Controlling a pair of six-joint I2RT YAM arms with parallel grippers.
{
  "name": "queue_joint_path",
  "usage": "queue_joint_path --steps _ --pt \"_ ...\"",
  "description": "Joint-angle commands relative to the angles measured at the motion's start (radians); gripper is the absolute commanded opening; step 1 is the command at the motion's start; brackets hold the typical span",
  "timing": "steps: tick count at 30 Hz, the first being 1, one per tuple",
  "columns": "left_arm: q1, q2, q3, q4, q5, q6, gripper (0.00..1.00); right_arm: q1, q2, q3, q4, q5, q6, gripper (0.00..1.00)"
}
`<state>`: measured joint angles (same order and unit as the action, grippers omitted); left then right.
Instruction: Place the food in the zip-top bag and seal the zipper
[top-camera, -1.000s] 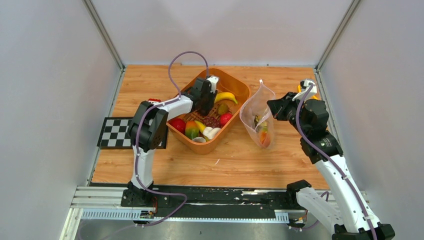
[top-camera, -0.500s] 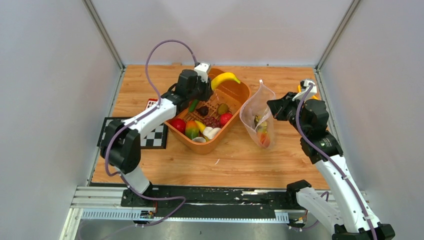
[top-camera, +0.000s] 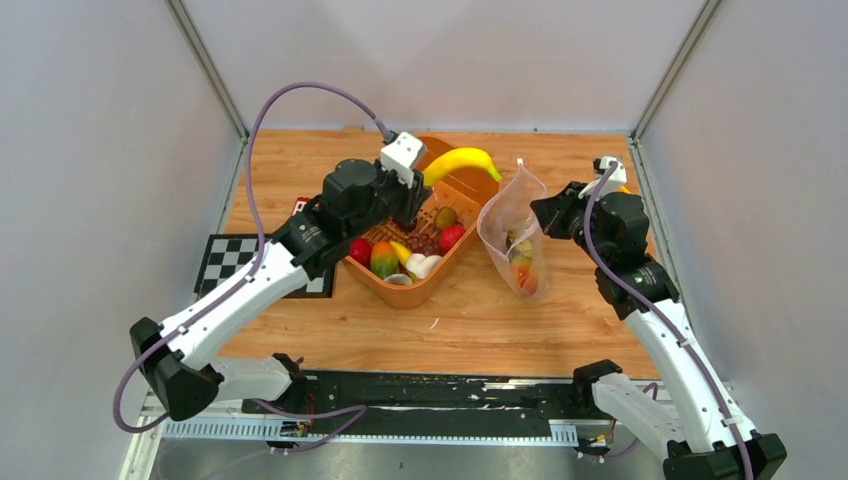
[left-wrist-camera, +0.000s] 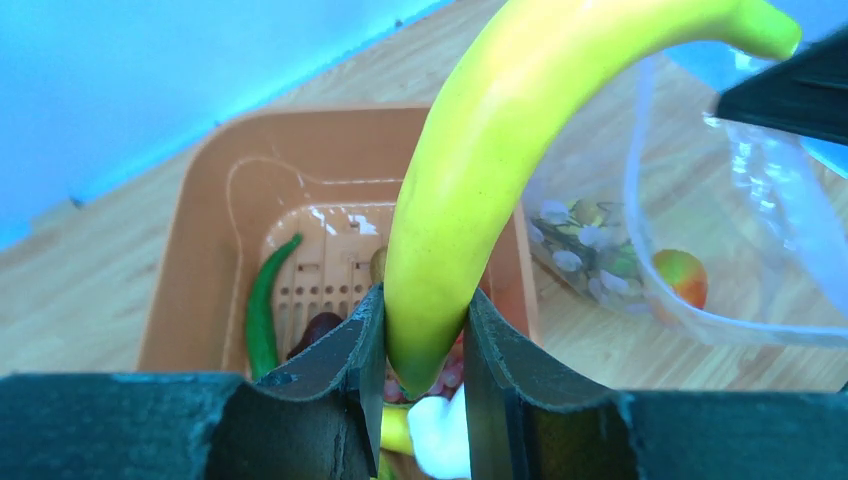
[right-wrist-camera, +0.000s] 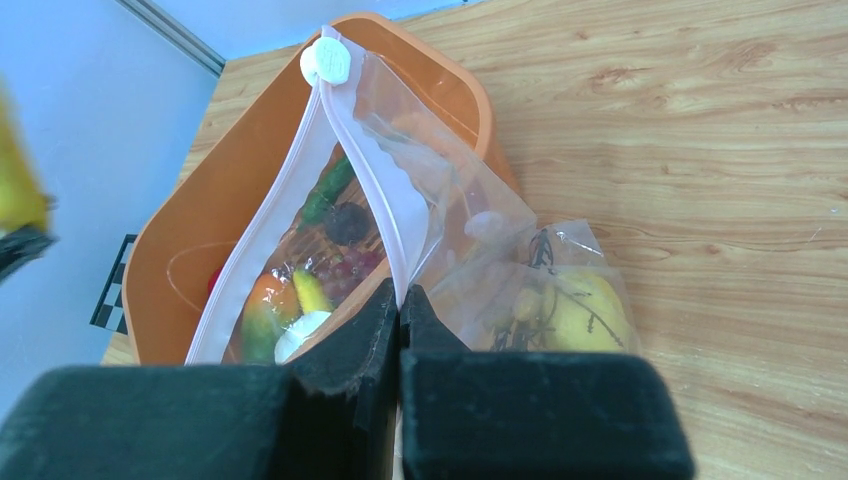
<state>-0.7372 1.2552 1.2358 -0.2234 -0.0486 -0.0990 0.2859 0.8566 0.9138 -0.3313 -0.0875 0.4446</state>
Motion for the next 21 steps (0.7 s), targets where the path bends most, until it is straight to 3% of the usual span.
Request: queue_joint_path --steps 1,7,11,21 --pt "-0.114 -0.016 0.131 -0.166 -0.164 0.205 0.26 0.003 0.022 0.054 0.027 -0.001 0.011 0.00" --pt "-0.283 0.120 0.321 -0.335 -0.453 0.319 0.25 0.006 0.032 0.078 0.015 -0.012 0.009 0.00" --pt "-0.327 0.253 0.488 -0.485 -0.568 0.347 0.26 0.015 0.023 0.086 0.010 -0.005 0.002 0.00" --pt "-0.432 0.405 0.590 -0.569 -0.752 0.483 0.30 0.025 0.009 0.088 0.002 0.011 -0.014 0.00"
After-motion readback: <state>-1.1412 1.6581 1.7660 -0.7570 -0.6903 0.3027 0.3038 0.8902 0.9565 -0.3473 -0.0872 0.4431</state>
